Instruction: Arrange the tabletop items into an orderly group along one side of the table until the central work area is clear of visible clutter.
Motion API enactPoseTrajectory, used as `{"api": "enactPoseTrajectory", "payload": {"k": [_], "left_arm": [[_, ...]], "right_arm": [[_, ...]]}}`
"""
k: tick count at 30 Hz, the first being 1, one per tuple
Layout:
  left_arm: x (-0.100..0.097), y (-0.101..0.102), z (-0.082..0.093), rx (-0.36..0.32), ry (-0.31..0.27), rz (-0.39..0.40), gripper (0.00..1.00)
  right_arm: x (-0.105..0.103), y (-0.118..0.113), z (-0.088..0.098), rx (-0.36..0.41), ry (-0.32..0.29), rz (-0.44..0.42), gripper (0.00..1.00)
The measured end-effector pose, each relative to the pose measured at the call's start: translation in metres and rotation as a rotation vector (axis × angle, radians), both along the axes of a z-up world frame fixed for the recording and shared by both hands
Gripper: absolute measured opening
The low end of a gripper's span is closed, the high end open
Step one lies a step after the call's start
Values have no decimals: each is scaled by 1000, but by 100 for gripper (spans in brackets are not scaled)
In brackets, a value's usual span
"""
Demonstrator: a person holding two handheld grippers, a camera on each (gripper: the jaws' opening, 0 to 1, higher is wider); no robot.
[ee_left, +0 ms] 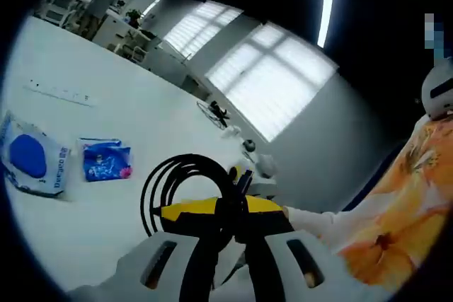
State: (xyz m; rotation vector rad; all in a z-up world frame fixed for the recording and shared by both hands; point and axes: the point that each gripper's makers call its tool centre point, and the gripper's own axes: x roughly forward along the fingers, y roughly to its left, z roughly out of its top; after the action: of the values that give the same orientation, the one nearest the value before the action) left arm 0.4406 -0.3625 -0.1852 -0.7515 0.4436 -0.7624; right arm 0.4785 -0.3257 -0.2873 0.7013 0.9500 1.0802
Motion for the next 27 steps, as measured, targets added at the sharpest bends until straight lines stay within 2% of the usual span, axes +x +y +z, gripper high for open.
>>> {"api": "enactPoseTrajectory", "payload": {"k": [1,3,4,7,8,9,10,11,14,19,21,25,27], "left_arm": [[-1,-5,5,-41,-2,-16,9],[-1,-7,6,-51,-14,-21,9],[-1,-8,7,-50,-20,-21,9],[1,-5,6,-41,-25,-3,9],[3,-1,6,-52,-26,10,9],[4,0,12,-108,-20,21,9],[5,4,12,-115,-24,24,9],[3,5,11,-107,-24,20,9],[5,16,8,-62,-29,54,10],[7,34,8,-91,-20,136,10],[12,48,0,-49,-13,203,10],[14,66,-16,4,38,269,10],[13,76,-29,61,67,292,8]], "right_arm": [[1,2,5,37,15,-12,75],[2,3,12,78,25,-21,71],[2,3,13,83,20,-19,64],[-1,3,29,172,-7,-8,21],[1,0,27,155,5,-32,16],[1,-1,27,164,8,-33,15],[0,-1,32,205,61,-37,14],[1,-2,33,215,78,-43,12],[2,-5,29,197,68,-36,8],[1,-6,33,210,93,-27,5],[2,-10,31,202,107,-38,5],[1,-18,33,202,114,-40,3],[1,-21,36,216,122,-44,3]]}}
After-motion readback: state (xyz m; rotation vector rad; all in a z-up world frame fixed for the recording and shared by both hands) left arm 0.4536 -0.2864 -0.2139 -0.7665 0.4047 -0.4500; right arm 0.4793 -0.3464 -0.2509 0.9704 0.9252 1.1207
